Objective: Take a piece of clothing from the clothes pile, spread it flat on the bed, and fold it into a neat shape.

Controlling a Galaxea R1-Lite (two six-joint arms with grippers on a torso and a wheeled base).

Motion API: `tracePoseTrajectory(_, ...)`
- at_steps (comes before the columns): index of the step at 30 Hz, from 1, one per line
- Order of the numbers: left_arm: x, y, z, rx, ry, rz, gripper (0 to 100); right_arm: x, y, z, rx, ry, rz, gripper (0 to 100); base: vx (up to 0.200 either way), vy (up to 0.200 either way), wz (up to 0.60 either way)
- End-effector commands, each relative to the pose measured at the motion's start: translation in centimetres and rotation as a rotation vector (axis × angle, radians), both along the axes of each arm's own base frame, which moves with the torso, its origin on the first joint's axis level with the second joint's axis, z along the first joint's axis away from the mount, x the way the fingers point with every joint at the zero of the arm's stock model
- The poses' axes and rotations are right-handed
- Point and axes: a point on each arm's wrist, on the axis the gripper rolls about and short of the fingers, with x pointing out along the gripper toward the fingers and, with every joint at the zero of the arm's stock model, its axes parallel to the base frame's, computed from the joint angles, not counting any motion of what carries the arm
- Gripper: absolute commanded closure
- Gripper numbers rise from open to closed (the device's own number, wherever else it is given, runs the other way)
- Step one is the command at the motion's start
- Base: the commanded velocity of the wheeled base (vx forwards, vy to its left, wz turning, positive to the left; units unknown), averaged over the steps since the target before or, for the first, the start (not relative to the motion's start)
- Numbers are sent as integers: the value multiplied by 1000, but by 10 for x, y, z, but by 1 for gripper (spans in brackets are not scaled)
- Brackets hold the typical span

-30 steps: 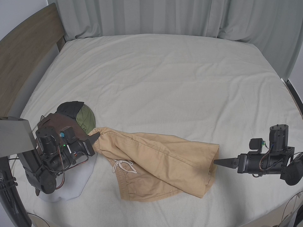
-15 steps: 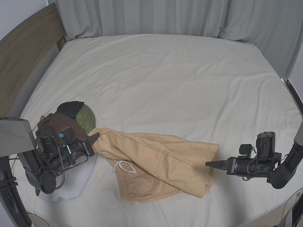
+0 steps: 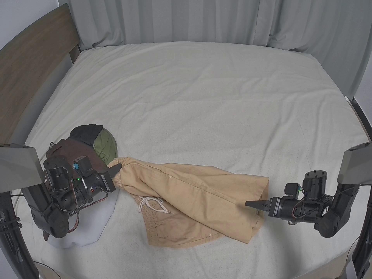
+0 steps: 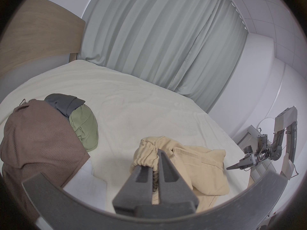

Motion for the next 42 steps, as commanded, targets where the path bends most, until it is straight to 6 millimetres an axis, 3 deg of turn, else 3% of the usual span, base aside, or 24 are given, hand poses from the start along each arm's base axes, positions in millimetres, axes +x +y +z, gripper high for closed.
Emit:
tracePoseTrajectory(1,0,0,0,-1,-3,0,100,1,1,-20,-11,64,-1,0,0,0,0)
tracePoseTrajectory(10,0,0,0,-1,-1,2,100,3,16,-23,45,24,20,0,0,0,0)
tracePoseTrajectory(35,3,0,-11,6,30,1,100,-1,20,-22,98,-6,57,0,0,0,0)
tracePoseTrajectory(36,3,0,-11,6,32,1,100,-1,20,-22,99,-7,58,100,0,0,0)
tracePoseTrajectory(42,3,0,-13,7,36,3,100,-4,18,-19,98,-8,62,100,0,0,0)
